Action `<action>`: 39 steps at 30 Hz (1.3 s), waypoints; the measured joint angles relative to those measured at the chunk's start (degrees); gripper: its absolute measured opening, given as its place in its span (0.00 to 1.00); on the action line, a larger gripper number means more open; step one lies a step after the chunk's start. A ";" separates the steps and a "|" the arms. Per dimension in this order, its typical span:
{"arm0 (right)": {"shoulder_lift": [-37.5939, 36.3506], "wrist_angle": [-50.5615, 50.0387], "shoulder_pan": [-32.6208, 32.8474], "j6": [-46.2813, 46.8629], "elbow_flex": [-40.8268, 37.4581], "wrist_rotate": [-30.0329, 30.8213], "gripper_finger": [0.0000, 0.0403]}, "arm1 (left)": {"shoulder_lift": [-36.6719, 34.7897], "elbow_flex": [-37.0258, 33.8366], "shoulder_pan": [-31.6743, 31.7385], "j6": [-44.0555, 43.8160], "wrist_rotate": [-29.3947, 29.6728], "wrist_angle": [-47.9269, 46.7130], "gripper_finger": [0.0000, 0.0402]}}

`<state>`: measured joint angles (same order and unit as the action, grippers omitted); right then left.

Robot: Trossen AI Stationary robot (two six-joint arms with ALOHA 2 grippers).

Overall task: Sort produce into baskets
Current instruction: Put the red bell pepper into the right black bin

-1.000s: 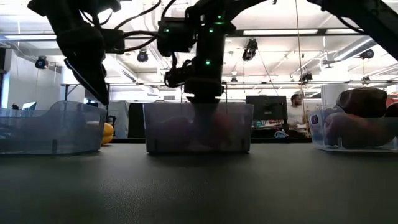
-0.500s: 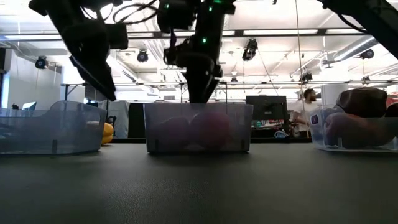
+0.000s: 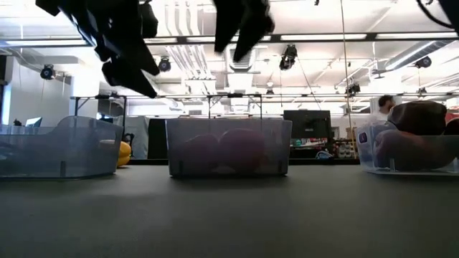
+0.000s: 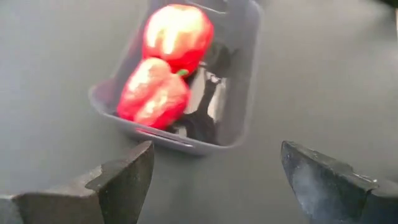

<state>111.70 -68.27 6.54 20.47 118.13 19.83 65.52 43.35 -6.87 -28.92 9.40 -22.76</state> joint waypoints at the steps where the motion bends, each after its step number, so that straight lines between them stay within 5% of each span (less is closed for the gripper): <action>1: -0.50 -0.08 1.48 0.00 0.00 1.79 0.94 | -0.04 0.00 -0.58 -0.56 -0.20 0.27 0.82; 6: -1.00 -0.63 8.07 1.59 -0.09 5.11 0.94 | -0.61 0.21 -3.75 -5.17 -2.08 -0.40 0.82; 15: -0.98 -4.11 21.24 12.25 -0.47 5.60 0.94 | 0.65 13.38 -9.17 -14.39 -4.77 -23.41 0.79; 22: -0.70 -3.98 26.51 18.85 -1.33 9.00 0.94 | 0.76 15.83 -12.85 -16.15 -7.00 -26.97 0.78; 30: -0.56 -3.92 26.47 18.88 -3.50 11.21 0.94 | 0.45 15.04 -19.34 -20.16 -6.81 -21.77 0.78; 39: -0.56 -2.37 21.36 18.51 -3.70 14.29 0.94 | 1.87 14.14 -40.44 -33.85 -3.37 -20.46 0.77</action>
<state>111.13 -70.64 27.89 38.97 114.42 34.12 67.38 57.49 -47.31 -62.77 6.04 -43.23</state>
